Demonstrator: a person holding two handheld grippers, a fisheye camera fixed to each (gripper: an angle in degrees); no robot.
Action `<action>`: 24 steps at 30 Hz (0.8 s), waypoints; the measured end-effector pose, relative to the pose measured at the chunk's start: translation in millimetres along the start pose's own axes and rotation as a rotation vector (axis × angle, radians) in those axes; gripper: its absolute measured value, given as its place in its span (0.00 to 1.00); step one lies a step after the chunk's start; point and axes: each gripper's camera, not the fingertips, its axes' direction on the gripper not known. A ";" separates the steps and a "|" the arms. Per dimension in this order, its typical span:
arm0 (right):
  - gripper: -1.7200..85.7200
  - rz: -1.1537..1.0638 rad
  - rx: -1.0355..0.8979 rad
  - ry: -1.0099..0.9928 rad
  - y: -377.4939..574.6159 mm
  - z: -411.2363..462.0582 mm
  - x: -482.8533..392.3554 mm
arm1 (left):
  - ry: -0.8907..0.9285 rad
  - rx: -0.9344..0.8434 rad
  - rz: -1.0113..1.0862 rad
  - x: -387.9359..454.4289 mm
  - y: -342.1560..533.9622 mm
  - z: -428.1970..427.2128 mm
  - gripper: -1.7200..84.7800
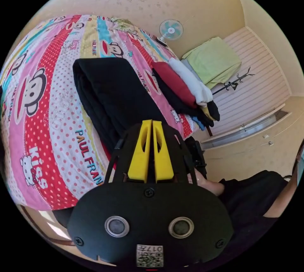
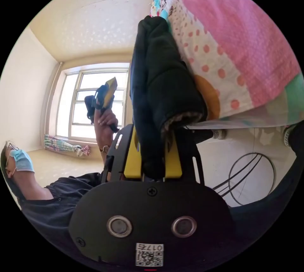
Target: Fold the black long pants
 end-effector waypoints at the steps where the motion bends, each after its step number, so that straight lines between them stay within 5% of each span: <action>1: 0.15 -0.033 -0.004 0.044 1.7 -3.3 -14.8 | -0.040 0.030 0.056 7.4 -19.2 -13.1 0.01; 8: 0.13 -0.140 -0.017 0.222 37.4 -18.9 -72.6 | -0.194 -0.192 0.215 -7.3 -101.0 48.4 0.01; 11: 0.12 -0.139 -0.057 0.177 62.1 -43.2 -79.4 | -0.044 -0.411 0.210 -32.3 -62.1 131.2 0.01; 14: 0.12 -0.163 -0.079 0.100 86.2 -81.8 -91.1 | 0.087 -0.222 0.232 -28.0 -8.9 118.7 0.01; 24: 0.12 -0.503 -0.419 0.189 36.1 -41.6 -197.8 | 0.352 -0.149 0.088 -82.6 13.3 91.9 0.01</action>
